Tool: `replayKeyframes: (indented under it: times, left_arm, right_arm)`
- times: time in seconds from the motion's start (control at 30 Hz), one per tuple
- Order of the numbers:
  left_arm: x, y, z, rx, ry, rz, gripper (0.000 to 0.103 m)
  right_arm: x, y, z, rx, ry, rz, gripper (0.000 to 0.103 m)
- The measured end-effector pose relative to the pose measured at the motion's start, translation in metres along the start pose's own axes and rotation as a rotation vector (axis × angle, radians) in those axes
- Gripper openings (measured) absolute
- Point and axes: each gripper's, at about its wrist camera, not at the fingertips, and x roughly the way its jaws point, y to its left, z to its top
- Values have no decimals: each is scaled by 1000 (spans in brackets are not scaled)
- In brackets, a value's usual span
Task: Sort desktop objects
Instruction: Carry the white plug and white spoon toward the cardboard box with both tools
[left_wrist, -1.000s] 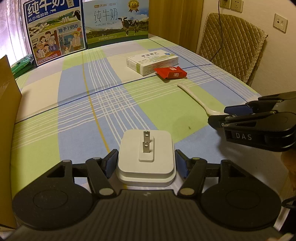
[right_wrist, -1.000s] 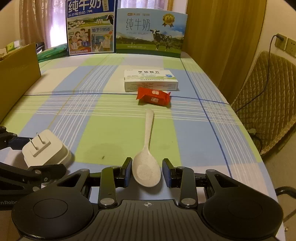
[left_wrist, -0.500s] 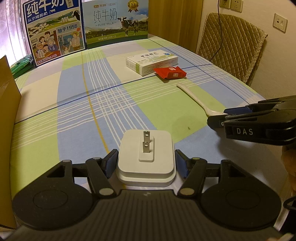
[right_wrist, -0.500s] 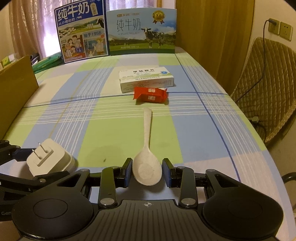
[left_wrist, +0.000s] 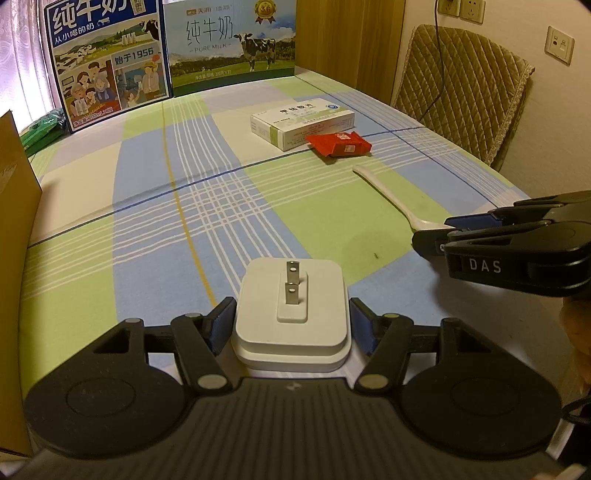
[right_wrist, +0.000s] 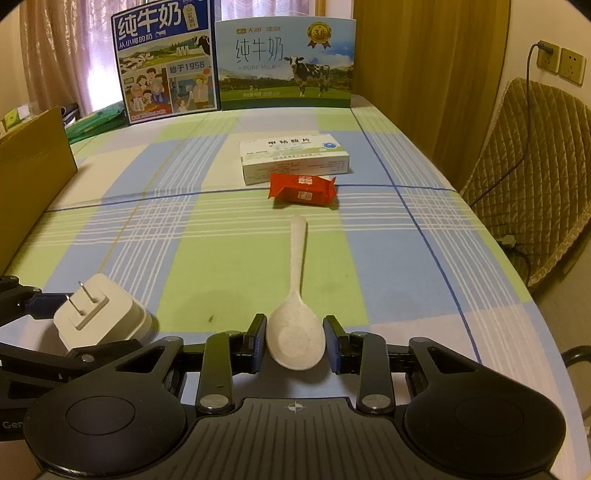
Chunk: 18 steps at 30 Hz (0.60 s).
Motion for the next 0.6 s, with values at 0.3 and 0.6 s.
replayKeyframes:
  times: [0.3, 0.6]
  left_arm:
    - [-5, -1, 3, -11, -18, -5, 60]
    - [-28, -2, 12, -6, -81, -4, 60]
  right_arm:
    - [-16, 3, -4, 18, -38, 22, 30]
    - [-38, 3, 4, 55, -104, 39, 30]
